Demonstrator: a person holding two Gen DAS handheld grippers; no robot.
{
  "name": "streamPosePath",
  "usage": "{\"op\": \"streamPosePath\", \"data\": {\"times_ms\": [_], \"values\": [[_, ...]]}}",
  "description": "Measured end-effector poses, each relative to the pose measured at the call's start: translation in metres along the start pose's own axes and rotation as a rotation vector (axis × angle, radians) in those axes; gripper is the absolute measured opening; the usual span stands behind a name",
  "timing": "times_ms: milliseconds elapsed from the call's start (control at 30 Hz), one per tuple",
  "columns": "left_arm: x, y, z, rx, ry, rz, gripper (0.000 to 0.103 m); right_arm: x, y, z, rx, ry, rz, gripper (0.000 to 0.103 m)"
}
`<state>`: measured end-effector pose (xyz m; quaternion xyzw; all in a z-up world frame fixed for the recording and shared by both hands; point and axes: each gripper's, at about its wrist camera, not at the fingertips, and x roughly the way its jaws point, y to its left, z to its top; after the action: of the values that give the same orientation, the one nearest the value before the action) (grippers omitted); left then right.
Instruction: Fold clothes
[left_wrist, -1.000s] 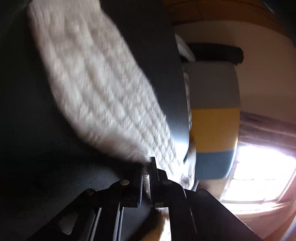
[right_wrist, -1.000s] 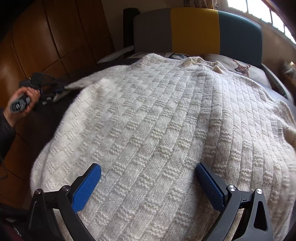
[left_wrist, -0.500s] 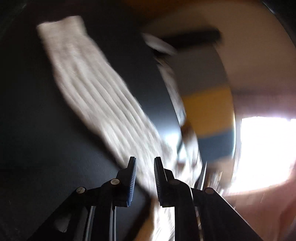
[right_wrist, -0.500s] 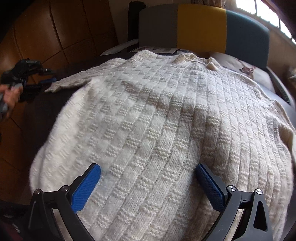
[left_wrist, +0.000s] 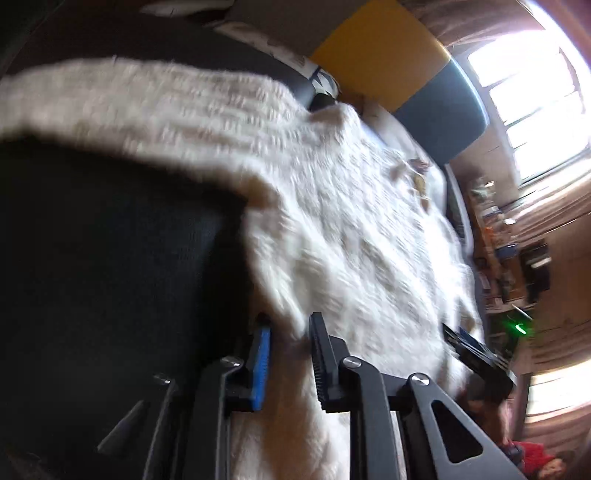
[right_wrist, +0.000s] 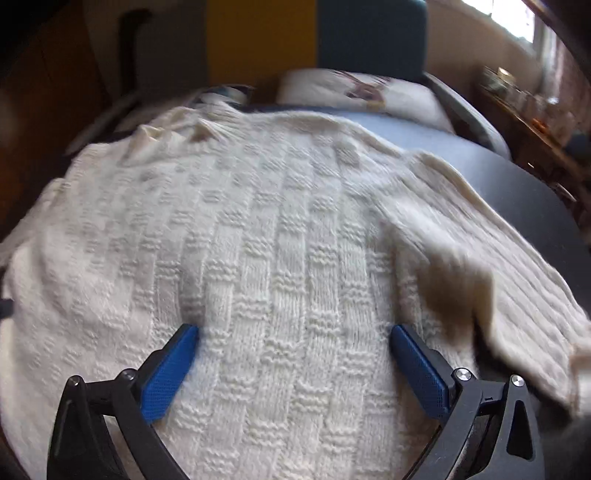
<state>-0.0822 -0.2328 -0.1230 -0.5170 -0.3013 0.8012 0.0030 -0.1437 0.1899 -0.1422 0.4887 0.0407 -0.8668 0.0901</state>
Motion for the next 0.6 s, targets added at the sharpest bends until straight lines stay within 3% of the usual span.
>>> {"op": "streamPosePath", "data": {"times_ms": [133,333,433,500,600], "values": [[0.009,-0.014,0.016,0.037,0.021,0.082,0.016,-0.009,-0.011,-0.011,0.05,-0.015,-0.037,0.103],[-0.025,-0.02,-0.033,0.126,-0.007,0.028,0.016,-0.027,-0.005,-0.013,0.066,-0.03,-0.098,0.103],[-0.02,-0.01,-0.068,0.164,0.022,0.041,0.016,-0.056,0.023,-0.018,-0.005,-0.115,0.007,0.103],[-0.023,-0.003,-0.084,0.178,-0.007,0.074,0.016,-0.06,0.041,-0.031,-0.065,-0.105,0.055,0.103],[-0.033,0.002,-0.1,0.202,-0.046,0.16,0.016,-0.038,0.043,-0.054,-0.084,-0.022,0.027,0.103]]}}
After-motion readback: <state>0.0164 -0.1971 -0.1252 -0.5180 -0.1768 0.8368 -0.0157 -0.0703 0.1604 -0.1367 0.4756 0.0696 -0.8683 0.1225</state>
